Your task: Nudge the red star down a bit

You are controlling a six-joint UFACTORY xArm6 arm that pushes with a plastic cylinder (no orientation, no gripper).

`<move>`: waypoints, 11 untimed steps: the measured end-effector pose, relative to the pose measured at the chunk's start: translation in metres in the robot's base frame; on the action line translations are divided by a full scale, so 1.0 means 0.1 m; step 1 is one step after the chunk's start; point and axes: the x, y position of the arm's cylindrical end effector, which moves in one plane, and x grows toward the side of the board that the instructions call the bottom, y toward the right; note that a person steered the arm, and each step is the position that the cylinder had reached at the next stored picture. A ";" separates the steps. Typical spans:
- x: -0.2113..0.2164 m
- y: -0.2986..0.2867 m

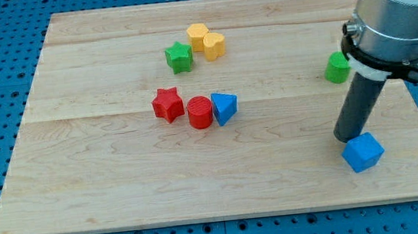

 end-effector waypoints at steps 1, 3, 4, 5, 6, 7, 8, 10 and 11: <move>0.00 0.07; -0.35 -0.22; -0.58 -0.54; -0.85 -0.84; -1.09 -1.21; -1.20 -1.59; -1.20 -1.70; -1.21 -2.15; -1.23 -2.68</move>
